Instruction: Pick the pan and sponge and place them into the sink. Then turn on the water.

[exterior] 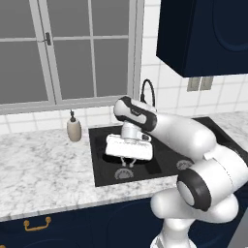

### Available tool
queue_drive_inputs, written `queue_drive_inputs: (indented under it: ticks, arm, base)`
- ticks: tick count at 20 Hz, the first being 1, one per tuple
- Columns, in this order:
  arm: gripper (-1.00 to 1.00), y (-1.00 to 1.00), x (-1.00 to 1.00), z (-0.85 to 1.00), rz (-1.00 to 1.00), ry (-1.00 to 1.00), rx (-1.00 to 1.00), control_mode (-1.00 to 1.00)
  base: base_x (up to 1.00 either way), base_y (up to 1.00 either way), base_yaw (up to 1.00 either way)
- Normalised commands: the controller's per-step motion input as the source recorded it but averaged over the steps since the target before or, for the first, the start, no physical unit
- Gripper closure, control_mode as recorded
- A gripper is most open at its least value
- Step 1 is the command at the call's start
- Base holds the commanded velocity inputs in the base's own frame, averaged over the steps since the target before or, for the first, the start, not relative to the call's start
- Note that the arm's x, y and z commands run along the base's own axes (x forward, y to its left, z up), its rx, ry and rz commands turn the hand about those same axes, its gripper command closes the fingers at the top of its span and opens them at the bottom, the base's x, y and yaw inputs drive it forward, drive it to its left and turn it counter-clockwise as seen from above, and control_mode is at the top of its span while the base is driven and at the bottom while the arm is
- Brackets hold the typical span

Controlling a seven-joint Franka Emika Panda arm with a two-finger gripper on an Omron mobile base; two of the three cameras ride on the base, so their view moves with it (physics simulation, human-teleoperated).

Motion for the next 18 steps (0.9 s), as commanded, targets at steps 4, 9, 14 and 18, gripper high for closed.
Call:
queue_drive_inputs:
  ticks: [4,9,14,18]
  arm:
    - [1.0,-0.22,0.0,-0.16,0.08,-0.1,-0.04,-1.0]
    - [1.0,-0.13,0.15,-0.04,0.1,-0.01,-0.11,-1.0]
    - [1.0,-0.24,0.46,-0.02,0.08,0.01,-0.03,-1.0]
    - [1.0,-0.22,0.23,-0.09,0.07,0.0,0.0,-1.0]
  base:
    - [0.0,0.0,0.0]
    - [0.0,0.0,0.0]
    - [0.0,0.0,0.0]
    - [0.0,0.0,0.0]
